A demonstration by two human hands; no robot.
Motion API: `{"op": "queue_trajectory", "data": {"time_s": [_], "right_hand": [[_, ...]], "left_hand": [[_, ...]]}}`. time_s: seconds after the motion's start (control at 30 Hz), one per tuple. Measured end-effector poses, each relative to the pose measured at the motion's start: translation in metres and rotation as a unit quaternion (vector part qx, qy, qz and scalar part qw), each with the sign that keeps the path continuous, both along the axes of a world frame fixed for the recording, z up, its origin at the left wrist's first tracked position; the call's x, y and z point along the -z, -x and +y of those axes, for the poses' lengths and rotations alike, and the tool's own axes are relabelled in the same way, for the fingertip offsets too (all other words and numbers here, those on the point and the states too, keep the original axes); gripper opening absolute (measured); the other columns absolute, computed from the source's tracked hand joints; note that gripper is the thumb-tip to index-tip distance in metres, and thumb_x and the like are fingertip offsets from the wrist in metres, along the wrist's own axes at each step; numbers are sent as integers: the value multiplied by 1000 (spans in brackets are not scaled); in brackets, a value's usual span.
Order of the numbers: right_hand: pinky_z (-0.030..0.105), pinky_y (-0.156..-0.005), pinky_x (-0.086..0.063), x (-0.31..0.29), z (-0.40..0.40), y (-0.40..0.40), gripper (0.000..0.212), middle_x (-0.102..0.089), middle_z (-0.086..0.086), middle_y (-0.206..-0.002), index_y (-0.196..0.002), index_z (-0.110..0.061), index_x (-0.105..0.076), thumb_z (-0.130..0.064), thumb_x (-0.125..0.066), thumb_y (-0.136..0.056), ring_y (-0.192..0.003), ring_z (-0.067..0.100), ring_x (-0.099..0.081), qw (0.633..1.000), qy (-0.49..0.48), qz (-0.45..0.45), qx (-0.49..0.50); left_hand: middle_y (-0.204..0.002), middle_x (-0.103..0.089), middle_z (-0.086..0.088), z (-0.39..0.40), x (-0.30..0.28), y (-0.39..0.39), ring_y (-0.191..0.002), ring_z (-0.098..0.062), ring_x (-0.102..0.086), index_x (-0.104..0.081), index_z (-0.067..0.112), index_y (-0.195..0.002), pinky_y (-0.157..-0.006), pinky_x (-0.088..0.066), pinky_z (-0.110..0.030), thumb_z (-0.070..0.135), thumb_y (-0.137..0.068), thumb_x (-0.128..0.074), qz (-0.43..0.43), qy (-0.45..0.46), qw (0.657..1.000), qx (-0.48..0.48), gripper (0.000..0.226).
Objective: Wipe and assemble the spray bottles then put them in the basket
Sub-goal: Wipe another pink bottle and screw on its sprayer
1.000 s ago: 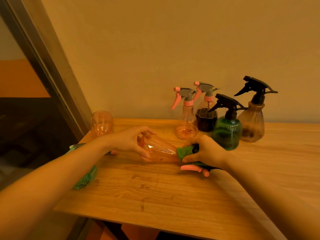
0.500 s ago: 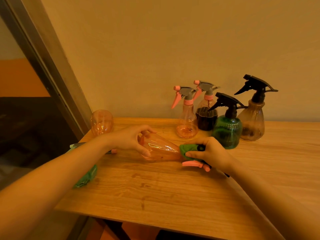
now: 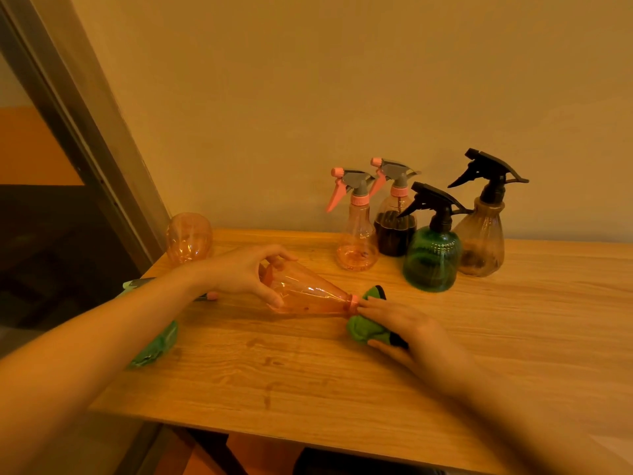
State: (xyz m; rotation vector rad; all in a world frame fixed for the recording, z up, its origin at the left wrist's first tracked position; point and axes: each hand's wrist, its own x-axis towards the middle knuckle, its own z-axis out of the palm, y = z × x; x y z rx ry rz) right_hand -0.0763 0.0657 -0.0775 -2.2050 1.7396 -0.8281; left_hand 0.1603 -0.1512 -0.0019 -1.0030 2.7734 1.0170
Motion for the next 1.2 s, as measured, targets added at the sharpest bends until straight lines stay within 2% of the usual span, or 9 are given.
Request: {"op": "queue_trajectory", "data": {"time_s": [0.1, 0.23, 0.37, 0.5, 0.73, 0.8, 0.9, 1.03, 1.2], "right_hand": [[12, -105, -32, 0, 11, 6, 48, -43, -34, -134, -136, -46, -39, -50, -48, -89, -125, -11, -40, 1000, 20, -19, -8], [7, -96, -37, -4, 13, 8, 43, -48, -32, -131, -127, -52, -48, -48, -56, -84, -117, -9, -50, 984, 93, -141, 55], [10, -106, -29, 2, 15, 6, 44, -47, -24, -137, -131, -32, -54, -42, -56, -88, -130, -5, -39, 996, 72, -51, -17], [11, -102, -35, 2, 25, 15, 43, -52, -24, -131, -131, -37, -50, -49, -51, -90, -122, -7, -46, 998, 63, -7, -8], [11, -81, -47, 8, 37, 31, 39, -63, -27, -108, -114, -51, -57, -67, -55, -78, -97, -5, -61, 965, 101, -199, 139], [8, -78, -45, 10, 32, 33, 25, -65, -26, -102, -105, -50, -63, -48, -63, -80, -94, -4, -61, 941, 107, -270, 174], [9, -78, -46, 12, 20, 34, 29, -70, -15, -98, -109, -32, -65, -18, -66, -84, -96, 0, -63, 915, 109, -334, 200], [10, -78, -47, 12, 8, 29, 29, -69, -12, -99, -109, -30, -65, -14, -66, -85, -95, -1, -63, 907, 106, -352, 206], [12, -80, -48, 10, 11, 28, 31, -69, -14, -99, -105, -38, -63, -15, -67, -84, -96, -2, -62, 912, 99, -343, 202]], "left_hand": [[-117, -48, 20, 4, 0, 3, -101, -1, -53, -44, 39, -127, -77, -46, -13, 33, -62, -85, 1, 7, 1000, 7, 78], [-116, -49, 20, 8, -2, 8, -98, -6, -59, -43, 46, -122, -77, -46, -14, 54, -46, -78, -6, -3, 1000, 16, 84], [-118, -51, 17, 7, -1, 8, -97, -3, -58, -42, 48, -119, -75, -45, -13, 48, -52, -82, -9, -6, 1000, 14, 77], [-119, -48, 16, 7, 0, 7, -100, 0, -52, -41, 41, -126, -74, -44, -12, 32, -66, -83, -14, -2, 1000, 10, 74], [-124, -47, 12, 10, 0, 9, -102, -6, -56, -39, 41, -125, -78, -49, -15, 48, -54, -79, -9, 5, 1000, 11, 82], [-126, -47, 11, 10, 3, 9, -103, -4, -54, -38, 40, -128, -80, -49, -14, 43, -58, -81, -4, 8, 1000, 9, 82], [-123, -43, 17, 11, 5, 9, -102, 1, -50, -35, 41, -128, -80, -47, -11, 32, -67, -83, 1, 0, 1000, 11, 79], [-127, -41, 20, 15, -1, 11, -111, -2, -46, -33, 41, -133, -83, -42, -7, 49, -58, -81, -16, 6, 1000, 24, 90], [-143, -39, 6, 18, -10, 29, -113, -5, -43, -33, 25, -142, -87, -38, -16, 38, -71, -80, -74, 118, 988, 62, 86]]}}
